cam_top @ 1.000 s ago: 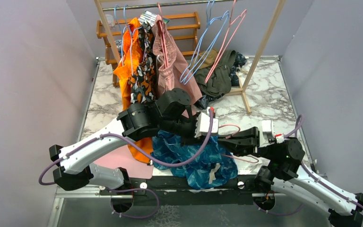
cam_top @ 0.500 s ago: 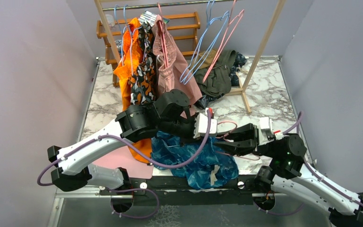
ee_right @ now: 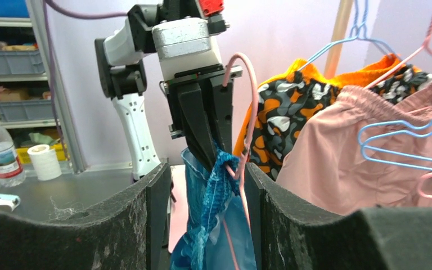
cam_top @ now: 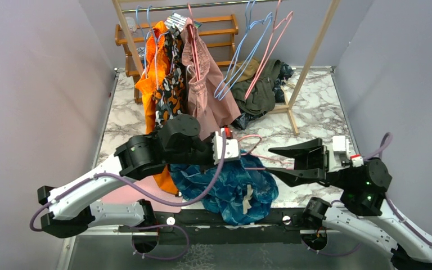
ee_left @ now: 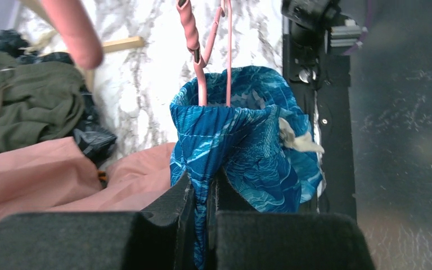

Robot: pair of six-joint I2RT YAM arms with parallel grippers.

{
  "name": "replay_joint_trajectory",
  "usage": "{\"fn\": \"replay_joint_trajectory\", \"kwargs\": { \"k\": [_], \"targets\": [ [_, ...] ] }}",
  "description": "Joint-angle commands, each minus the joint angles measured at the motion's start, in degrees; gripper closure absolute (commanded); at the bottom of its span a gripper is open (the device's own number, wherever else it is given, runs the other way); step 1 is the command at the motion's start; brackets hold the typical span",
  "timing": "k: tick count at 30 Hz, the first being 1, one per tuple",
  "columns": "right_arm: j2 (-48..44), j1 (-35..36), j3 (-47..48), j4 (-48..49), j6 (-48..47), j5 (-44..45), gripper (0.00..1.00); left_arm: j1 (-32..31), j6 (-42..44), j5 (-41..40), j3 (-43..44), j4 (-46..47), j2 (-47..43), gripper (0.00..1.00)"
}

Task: Place the shorts on the hanger
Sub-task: Hang the shorts on the hanger.

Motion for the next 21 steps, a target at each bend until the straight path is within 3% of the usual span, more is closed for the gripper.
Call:
{"fn": "replay_joint_trajectory", "kwargs": {
  "k": [1, 9, 15, 21],
  "targets": [
    [-1.5, 0.3, 5.5, -10.9, -2.6, 5.5, 0.47, 0.0, -3.2, -7.9, -0.3, 4.1, -5.4, 1.0],
    [-5.9, 0.4, 6.2, -21.1, 2.6, 19.7, 0.43, 0.0, -6.6, -13.5, -3.7, 7.8, -13.7, 1.0],
    [-7.0, 0.3, 1.8, -25.9, 12.7, 31.5, 0.41, 0.0, -8.8, -16.1, -5.9, 10.8, -17.3, 1.0],
    [-6.4, 0.4, -2.7, -26.0, 19.1, 31.1, 0.39, -0.1, -9.5, -18.4, -7.1, 14.5, -19.5, 1.0]
  ]
}}
